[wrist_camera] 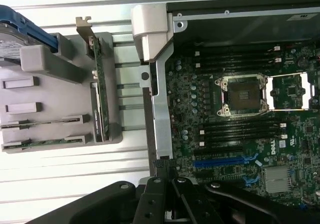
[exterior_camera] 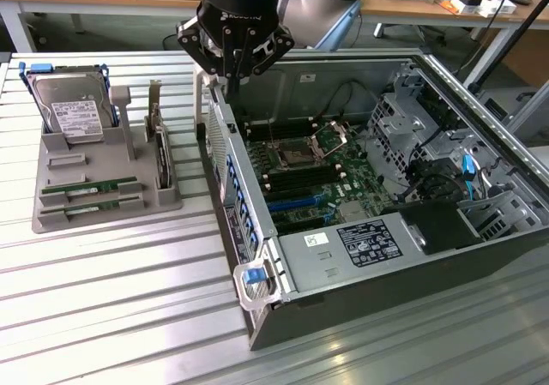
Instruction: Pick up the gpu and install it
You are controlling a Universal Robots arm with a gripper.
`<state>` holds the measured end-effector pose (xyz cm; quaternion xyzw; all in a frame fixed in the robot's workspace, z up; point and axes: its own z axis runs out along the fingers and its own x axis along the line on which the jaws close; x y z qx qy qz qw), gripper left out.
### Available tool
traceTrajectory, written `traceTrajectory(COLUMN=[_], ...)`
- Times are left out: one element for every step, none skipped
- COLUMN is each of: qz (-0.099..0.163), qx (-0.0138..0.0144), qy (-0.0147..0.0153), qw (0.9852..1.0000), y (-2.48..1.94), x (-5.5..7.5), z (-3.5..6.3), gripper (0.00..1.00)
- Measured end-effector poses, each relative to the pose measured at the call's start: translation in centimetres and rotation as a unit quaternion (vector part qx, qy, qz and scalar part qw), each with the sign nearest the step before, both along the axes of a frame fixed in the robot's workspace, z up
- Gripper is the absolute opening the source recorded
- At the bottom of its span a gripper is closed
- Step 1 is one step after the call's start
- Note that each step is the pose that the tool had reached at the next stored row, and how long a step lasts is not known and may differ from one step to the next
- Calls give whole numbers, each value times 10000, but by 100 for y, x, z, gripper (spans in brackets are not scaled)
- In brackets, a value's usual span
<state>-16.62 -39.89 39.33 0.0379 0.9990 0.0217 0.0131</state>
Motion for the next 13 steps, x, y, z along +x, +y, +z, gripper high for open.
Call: traceTrajectory(qz=[0, 0, 0, 0, 0, 0, 0, 0, 0, 0, 0, 0, 0], qx=[0, 0, 0, 0, 1, 0, 0, 0, 0, 1, 0, 0, 1], qy=[0, 0, 0, 0, 0, 0, 0, 0, 0, 0, 0, 0, 0], qw=[10000, 10000, 10000, 10000, 10000, 10000, 10000, 10000, 10000, 10000, 10000, 10000, 10000], y=[0, 0, 0, 0, 0, 0, 0, 0, 0, 0, 0, 0, 0], x=[-8, -18, -29, -39, -46, -55, -61, -66, -76, -81, -91, -100, -109], z=[0, 0, 0, 0, 0, 0, 0, 0, 0, 0, 0, 0, -1], gripper=[11, 11, 11, 11, 11, 11, 11, 11, 11, 11, 11, 11, 11])
